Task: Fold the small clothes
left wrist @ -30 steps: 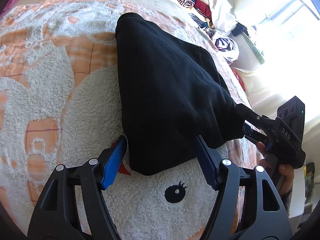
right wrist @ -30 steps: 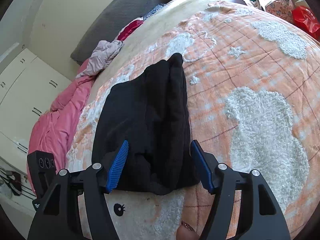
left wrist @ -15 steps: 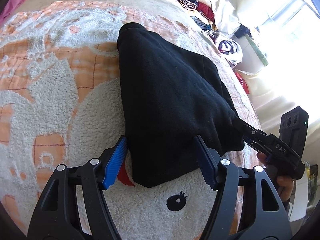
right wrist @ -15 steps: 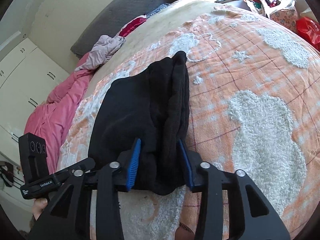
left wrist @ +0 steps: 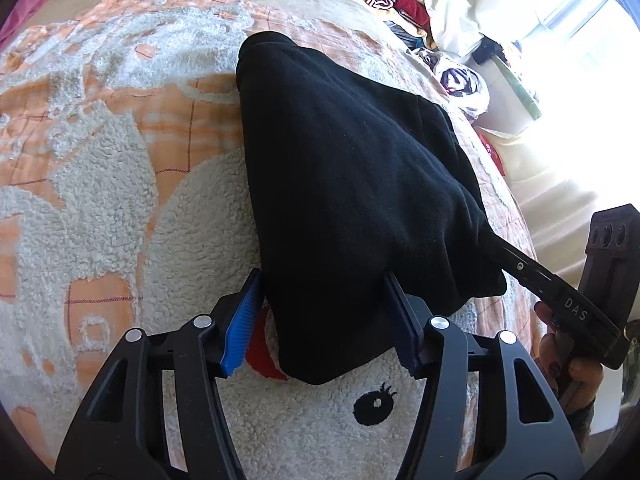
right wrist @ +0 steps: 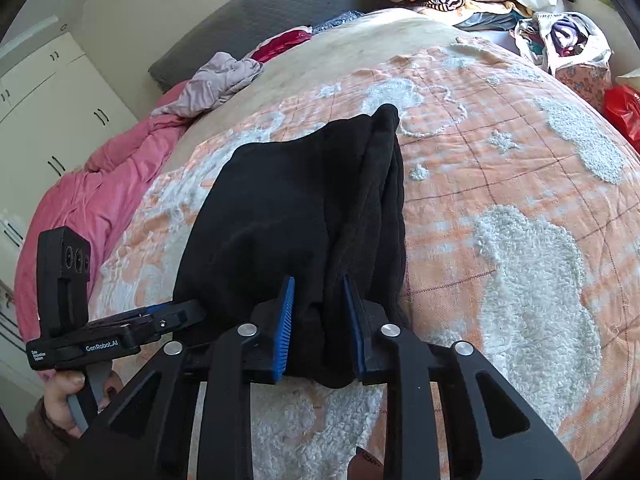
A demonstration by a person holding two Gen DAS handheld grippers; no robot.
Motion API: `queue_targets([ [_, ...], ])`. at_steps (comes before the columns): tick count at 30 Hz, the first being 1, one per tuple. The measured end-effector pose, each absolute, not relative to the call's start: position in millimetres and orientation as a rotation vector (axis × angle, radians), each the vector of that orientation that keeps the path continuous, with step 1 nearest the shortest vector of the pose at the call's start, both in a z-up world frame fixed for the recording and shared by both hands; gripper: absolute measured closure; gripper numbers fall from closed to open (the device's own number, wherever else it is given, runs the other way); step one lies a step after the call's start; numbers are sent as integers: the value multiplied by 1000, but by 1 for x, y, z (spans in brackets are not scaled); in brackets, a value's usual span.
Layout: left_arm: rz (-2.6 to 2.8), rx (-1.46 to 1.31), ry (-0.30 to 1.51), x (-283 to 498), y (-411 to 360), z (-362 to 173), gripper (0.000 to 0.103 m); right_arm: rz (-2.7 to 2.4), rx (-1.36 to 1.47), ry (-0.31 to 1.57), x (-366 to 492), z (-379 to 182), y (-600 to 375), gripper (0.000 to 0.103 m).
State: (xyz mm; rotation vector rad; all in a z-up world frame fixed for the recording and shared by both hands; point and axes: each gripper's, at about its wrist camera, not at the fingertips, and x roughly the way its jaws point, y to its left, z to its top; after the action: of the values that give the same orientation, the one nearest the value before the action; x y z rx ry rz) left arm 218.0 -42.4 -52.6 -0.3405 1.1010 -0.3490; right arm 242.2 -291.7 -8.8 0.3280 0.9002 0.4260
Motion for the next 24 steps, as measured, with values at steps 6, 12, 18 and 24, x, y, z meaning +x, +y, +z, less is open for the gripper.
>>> queue_targets([
  [6,-355,-279,1077,212,-51,-42,59,379,367,799,236,11,-324,97],
  [12,-332,-262,1092,212,-50,-52,59,209,421,952,250,-26,-364,100],
  [18,-333,-243,1092,211,-51,-51,59,412,397,766,225,22,-328,53],
  [24,-328,-229,1095,208,-53,-51,59,368,222,930,241,-4,-277,64],
])
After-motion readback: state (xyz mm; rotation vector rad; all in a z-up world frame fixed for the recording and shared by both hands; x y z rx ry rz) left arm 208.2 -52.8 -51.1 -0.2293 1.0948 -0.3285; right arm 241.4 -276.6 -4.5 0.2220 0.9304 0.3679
